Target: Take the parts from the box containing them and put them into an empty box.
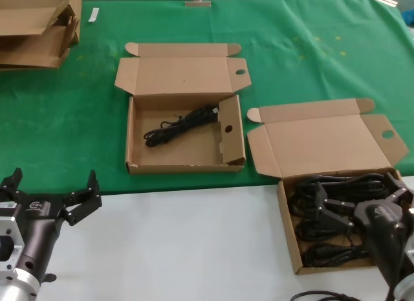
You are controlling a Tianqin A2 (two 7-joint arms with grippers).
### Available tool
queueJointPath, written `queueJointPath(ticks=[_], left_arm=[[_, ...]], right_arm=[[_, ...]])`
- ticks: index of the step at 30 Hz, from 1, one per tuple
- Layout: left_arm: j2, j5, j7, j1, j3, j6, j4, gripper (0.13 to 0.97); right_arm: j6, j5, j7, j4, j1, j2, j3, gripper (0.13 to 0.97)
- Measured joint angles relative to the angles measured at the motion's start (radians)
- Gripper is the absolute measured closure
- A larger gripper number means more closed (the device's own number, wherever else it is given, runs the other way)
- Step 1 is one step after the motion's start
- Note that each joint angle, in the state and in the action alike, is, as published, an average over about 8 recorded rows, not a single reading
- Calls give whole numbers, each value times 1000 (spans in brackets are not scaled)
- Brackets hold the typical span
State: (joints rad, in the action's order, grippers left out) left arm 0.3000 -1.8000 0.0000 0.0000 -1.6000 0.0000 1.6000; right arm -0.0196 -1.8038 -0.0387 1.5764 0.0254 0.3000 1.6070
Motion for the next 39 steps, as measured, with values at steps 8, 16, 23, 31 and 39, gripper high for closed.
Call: queueJointPath(ticks=[8, 16, 23, 31, 39], left_arm=[[0, 0, 0, 0, 0, 0, 0, 132], [0, 0, 0, 0, 0, 0, 0, 132], [0, 0, 0, 0, 0, 0, 0, 132], [0, 0, 0, 0, 0, 0, 0, 132], [0, 0, 0, 0, 0, 0, 0, 132]], right_arm=[[0, 0, 0, 0, 0, 0, 0, 129], [0, 0, 0, 0, 0, 0, 0, 129], [0, 0, 0, 0, 0, 0, 0, 129], [0, 0, 0, 0, 0, 0, 0, 129], [0, 0, 0, 0, 0, 0, 0, 129]])
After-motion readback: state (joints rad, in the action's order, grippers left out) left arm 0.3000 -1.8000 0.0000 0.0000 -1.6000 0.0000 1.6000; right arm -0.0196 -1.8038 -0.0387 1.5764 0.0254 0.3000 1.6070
